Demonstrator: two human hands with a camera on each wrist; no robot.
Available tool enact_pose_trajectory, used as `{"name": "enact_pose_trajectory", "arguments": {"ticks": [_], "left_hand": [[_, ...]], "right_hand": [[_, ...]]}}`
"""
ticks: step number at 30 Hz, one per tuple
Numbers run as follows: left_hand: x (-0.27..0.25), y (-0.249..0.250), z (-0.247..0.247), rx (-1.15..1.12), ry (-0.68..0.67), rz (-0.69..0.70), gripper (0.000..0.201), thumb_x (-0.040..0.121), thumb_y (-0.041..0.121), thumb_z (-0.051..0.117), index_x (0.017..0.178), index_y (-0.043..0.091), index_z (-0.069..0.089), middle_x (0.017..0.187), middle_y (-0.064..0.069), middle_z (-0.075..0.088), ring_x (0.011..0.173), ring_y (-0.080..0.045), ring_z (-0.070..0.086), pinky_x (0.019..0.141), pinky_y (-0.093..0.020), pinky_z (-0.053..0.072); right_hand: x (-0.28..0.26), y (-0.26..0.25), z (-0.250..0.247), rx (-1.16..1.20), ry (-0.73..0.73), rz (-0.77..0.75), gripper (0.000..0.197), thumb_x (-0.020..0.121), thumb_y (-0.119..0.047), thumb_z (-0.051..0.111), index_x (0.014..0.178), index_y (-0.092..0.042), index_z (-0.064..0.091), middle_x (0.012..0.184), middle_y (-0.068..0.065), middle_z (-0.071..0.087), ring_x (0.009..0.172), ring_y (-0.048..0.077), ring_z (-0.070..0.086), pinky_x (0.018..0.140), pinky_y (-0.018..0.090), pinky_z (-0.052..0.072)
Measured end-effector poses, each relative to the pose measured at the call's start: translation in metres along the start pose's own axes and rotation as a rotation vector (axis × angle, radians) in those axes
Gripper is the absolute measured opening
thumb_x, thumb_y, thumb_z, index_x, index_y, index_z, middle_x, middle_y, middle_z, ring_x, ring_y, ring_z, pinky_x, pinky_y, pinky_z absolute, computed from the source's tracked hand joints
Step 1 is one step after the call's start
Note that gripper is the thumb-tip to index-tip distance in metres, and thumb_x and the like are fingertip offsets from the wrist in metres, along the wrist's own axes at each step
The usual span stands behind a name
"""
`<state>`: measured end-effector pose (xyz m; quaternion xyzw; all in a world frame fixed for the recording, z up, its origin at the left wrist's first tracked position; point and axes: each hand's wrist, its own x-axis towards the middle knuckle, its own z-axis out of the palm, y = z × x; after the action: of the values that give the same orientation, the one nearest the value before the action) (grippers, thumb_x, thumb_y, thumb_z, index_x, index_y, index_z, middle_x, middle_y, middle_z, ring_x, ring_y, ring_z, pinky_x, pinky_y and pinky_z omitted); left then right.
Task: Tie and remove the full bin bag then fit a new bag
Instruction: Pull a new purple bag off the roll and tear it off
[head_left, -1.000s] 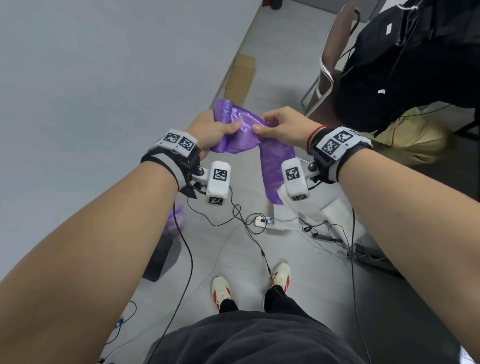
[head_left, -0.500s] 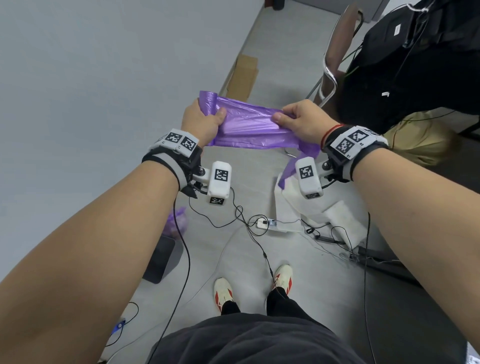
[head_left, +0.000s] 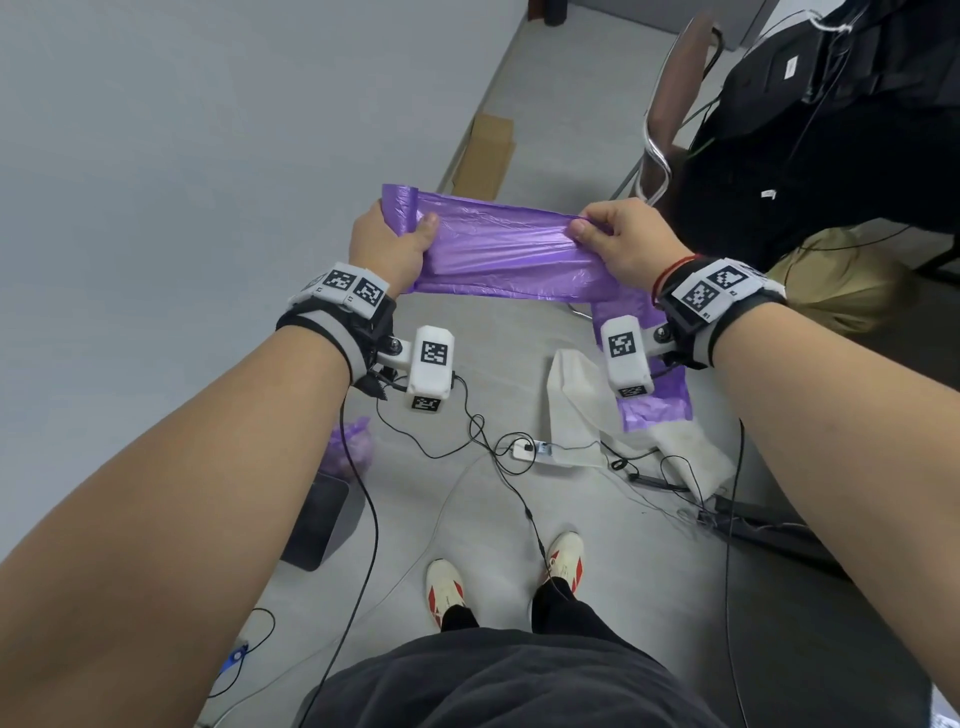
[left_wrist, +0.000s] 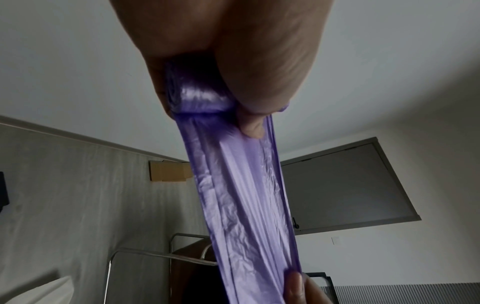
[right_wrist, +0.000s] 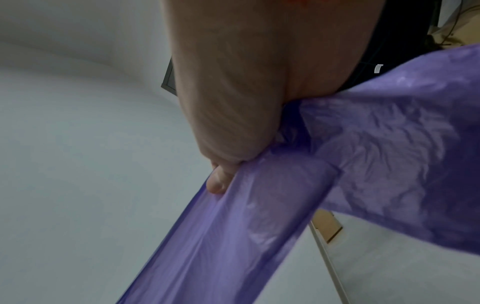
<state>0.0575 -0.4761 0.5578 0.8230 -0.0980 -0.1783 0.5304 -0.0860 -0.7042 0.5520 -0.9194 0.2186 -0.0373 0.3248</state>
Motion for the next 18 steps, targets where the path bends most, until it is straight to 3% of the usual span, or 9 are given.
{"name": "enact_pose_trajectory", "arguments": {"ticks": [4,7,10,15,18], "left_hand": [[-0.003,0.001,0.000,-0.024,-0.022,-0.005,0.016,0.082,0.038,0.072,0.081,0.027,0.060,0.097,-0.007,0.070,0.099,-0.030,0.069,0.092,-0.048,0.056],[-0.002,-0.004,-0.007,-0.003,-0.004,-0.023,0.019,0.079,0.041,0.073,0.082,0.026,0.062,0.099,-0.011,0.072,0.097,-0.030,0.070,0.090,-0.048,0.057],[0.000,-0.011,-0.018,0.044,0.055,-0.030,0.018,0.079,0.040,0.072,0.076,0.028,0.059,0.098,-0.011,0.071,0.096,-0.032,0.069,0.088,-0.049,0.057],[0.002,-0.015,-0.025,0.122,0.087,-0.027,0.024,0.075,0.043,0.069,0.071,0.026,0.054,0.087,-0.004,0.064,0.081,-0.028,0.064,0.087,-0.047,0.057],[0.002,-0.018,-0.033,0.144,0.146,-0.030,0.023,0.080,0.039,0.069,0.080,0.021,0.056,0.088,-0.004,0.063,0.077,-0.024,0.060,0.087,-0.045,0.056]], "right_hand": [[-0.003,0.003,-0.001,-0.002,0.026,0.011,0.036,0.097,-0.035,0.054,0.086,-0.003,0.066,0.082,0.026,0.062,0.074,0.036,0.052,0.072,0.038,0.048],[-0.006,0.011,-0.007,0.017,0.025,0.047,0.031,0.096,-0.036,0.057,0.090,-0.008,0.071,0.082,0.017,0.068,0.078,0.031,0.060,0.077,0.036,0.049],[-0.012,0.022,-0.016,0.014,-0.019,0.115,0.031,0.093,-0.040,0.061,0.089,-0.012,0.073,0.078,0.010,0.067,0.072,0.018,0.057,0.071,0.028,0.046],[-0.025,0.031,-0.028,0.059,-0.038,0.174,0.041,0.090,-0.050,0.062,0.078,-0.012,0.073,0.072,0.007,0.065,0.063,0.014,0.053,0.063,0.028,0.045],[-0.034,0.039,-0.036,0.090,-0.042,0.195,0.044,0.088,-0.048,0.065,0.072,-0.007,0.072,0.067,0.009,0.061,0.060,0.014,0.048,0.060,0.028,0.041]]}}
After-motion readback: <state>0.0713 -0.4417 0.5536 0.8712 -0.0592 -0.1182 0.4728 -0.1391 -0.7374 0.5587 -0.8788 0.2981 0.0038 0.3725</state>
